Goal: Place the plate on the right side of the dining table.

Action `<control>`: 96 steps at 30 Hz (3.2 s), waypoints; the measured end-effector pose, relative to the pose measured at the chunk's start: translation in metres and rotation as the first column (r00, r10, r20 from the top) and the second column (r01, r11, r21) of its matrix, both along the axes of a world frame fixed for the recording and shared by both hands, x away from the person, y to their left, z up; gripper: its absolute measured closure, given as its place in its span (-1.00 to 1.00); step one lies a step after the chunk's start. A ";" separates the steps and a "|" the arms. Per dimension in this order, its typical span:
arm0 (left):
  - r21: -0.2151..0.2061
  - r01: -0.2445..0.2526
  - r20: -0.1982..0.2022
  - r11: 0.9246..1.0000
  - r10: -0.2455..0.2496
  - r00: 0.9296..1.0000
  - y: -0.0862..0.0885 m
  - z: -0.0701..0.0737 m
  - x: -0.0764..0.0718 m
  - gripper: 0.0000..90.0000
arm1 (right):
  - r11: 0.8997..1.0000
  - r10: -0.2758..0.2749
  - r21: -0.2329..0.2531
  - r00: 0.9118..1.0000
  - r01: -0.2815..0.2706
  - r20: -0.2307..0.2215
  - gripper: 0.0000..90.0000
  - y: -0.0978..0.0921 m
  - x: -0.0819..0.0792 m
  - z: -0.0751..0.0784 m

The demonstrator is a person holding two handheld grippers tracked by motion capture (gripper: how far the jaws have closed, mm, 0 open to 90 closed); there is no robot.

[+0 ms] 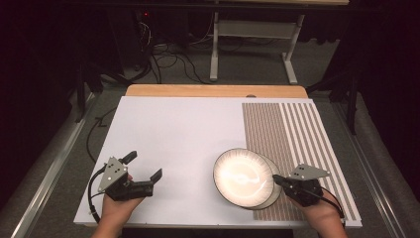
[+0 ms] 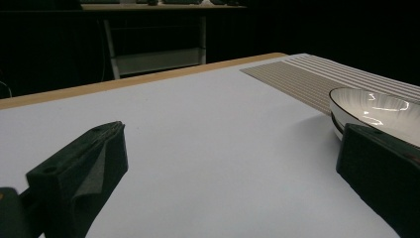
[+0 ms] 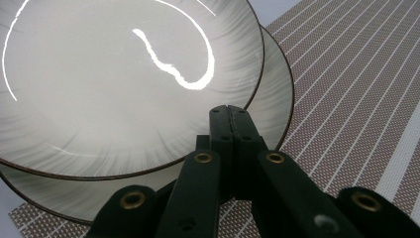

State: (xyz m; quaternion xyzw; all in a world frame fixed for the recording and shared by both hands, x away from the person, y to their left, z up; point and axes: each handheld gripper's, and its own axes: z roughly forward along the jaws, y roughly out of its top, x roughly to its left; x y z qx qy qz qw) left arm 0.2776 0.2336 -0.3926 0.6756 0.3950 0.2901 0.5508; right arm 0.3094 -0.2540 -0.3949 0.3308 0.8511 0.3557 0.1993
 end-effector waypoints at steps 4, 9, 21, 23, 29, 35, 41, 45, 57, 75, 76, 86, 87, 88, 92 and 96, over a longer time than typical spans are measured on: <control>0.007 0.003 -0.005 1.000 -0.003 1.000 -0.001 0.000 0.000 -1.00 | 1.000 -0.003 0.001 1.000 0.003 -0.003 1.00 0.000 0.000 0.000; 0.000 0.001 0.000 1.000 -0.001 1.000 -0.001 0.001 -0.001 -1.00 | 1.000 0.003 -0.008 1.000 -0.003 0.000 1.00 0.001 -0.001 0.001; -0.006 -0.001 -0.008 1.000 0.001 1.000 -0.002 0.000 0.000 -1.00 | 1.000 0.006 -0.009 1.000 -0.006 -0.001 1.00 0.002 -0.001 0.001; -0.003 0.002 -0.006 1.000 -0.002 1.000 -0.003 0.000 0.000 -1.00 | 1.000 0.008 -0.011 1.000 -0.008 0.001 1.00 0.002 -0.002 0.001; 0.004 0.009 -0.006 1.000 -0.009 1.000 -0.003 0.000 -0.001 -1.00 | 1.000 0.002 -0.010 1.000 -0.002 0.002 1.00 0.002 -0.001 0.002; -0.005 0.007 -0.003 1.000 -0.007 1.000 -0.002 0.001 -0.001 -1.00 | 1.000 0.005 0.000 1.000 -0.005 -0.004 1.00 0.002 -0.001 0.002; -0.003 0.007 -0.001 1.000 -0.007 1.000 -0.002 0.002 -0.002 -1.00 | 0.999 0.036 -0.011 0.999 -0.036 -0.003 1.00 0.011 -0.002 0.001; -0.009 0.007 0.000 1.000 -0.007 1.000 -0.002 0.002 -0.002 -1.00 | 0.999 0.042 -0.006 0.999 -0.043 -0.015 1.00 0.014 -0.002 0.001; -0.093 0.040 0.004 0.995 -0.040 0.999 -0.006 0.009 -0.004 -1.00 | 0.998 0.069 -0.010 0.997 -0.069 -0.026 1.00 0.021 -0.003 -0.002; -0.042 0.201 -0.158 0.979 -0.205 0.966 -0.093 0.020 0.018 -0.99 | 0.996 0.093 -0.011 0.995 -0.093 -0.021 1.00 0.029 -0.005 -0.001; -0.042 0.201 -0.158 0.979 -0.205 0.966 -0.093 0.020 0.018 -0.99 | 0.995 0.096 -0.005 0.995 -0.097 -0.028 1.00 0.029 -0.005 -0.001; -0.070 0.276 -0.231 0.959 -0.285 0.930 -0.132 0.008 0.031 -0.99 | 0.993 0.112 -0.039 0.993 -0.114 -0.038 1.00 0.034 -0.005 -0.004; -0.070 0.276 -0.228 0.959 -0.285 0.931 -0.131 0.008 0.031 -0.99 | 0.993 0.114 -0.033 0.993 -0.115 -0.032 1.00 0.032 -0.005 -0.004; -0.070 0.275 -0.225 0.959 -0.284 0.932 -0.131 0.008 0.030 -0.99 | 0.993 0.109 -0.033 0.994 -0.110 -0.028 1.00 0.032 -0.006 -0.003; -0.068 0.275 -0.217 0.959 -0.284 0.934 -0.128 0.008 0.027 -0.99 | 0.994 0.109 -0.024 0.994 -0.109 -0.011 1.00 0.029 -0.007 0.001; -0.063 0.271 -0.211 0.961 -0.278 0.937 -0.125 0.006 0.027 -0.99 | 0.998 0.065 0.004 0.998 -0.065 0.026 1.00 0.018 -0.006 0.010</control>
